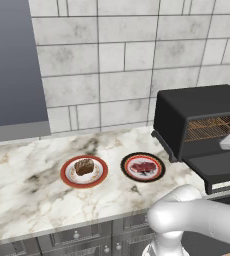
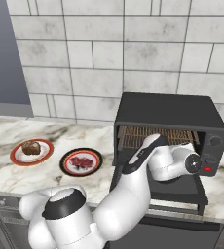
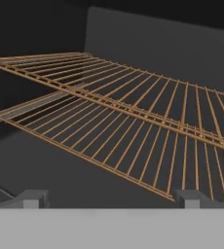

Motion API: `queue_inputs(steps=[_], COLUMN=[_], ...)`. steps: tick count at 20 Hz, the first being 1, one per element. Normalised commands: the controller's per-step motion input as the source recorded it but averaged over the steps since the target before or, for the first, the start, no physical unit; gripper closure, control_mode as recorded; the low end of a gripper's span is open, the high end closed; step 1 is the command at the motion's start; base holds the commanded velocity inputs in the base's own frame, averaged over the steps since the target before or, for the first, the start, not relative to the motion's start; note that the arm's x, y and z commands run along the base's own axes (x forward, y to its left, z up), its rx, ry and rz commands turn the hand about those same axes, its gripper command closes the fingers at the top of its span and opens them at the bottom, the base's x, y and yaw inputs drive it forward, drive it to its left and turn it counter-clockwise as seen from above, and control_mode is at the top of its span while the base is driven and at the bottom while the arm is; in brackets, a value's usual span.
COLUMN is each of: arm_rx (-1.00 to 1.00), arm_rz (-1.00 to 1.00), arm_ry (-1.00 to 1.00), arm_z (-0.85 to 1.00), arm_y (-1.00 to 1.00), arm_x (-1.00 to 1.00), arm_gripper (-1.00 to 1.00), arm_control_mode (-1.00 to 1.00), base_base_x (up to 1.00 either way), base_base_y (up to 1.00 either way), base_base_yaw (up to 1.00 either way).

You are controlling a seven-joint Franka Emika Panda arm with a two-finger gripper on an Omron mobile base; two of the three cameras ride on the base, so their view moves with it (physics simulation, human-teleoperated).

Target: Open the toaster oven door. Place the bread on the bottom rack in the toaster oven and place the steak on the top rack.

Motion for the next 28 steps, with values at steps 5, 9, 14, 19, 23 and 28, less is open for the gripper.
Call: queue_inputs(steps=[5,9,14,19,23,28], arm_rx=[0.00,0.00,0.00,0.00,0.00,0.00], arm_rz=[0.03,0.02,0.00,0.00,0.00,0.00], arm_ry=[-0.05,-0.05,-0.03,0.00,0.00,-0.02], arm_z=[-0.06,-0.13,-0.09,-0.03,-0.14,-0.15], arm_y=[0.07,0.09,0.11,0.07,0.02,0.02], arm_x=[0.13,0.08,0.12,0.18,0.10,0.14], arm_gripper=[-1.00,-1.00,-1.00,-1.00,-1.00,-1.00], arm_control_mode=[-1.00,-1.00,-1.00,-1.00,-1.00,-1.00], base_base_x=[0.00,0.00,0.00,0.00,0.00,0.00], base_base_y=[0.00,0.00,0.00,0.00,0.00,0.00], base_base_yaw=[0.00,0.00,0.00,0.00,0.00,0.00])
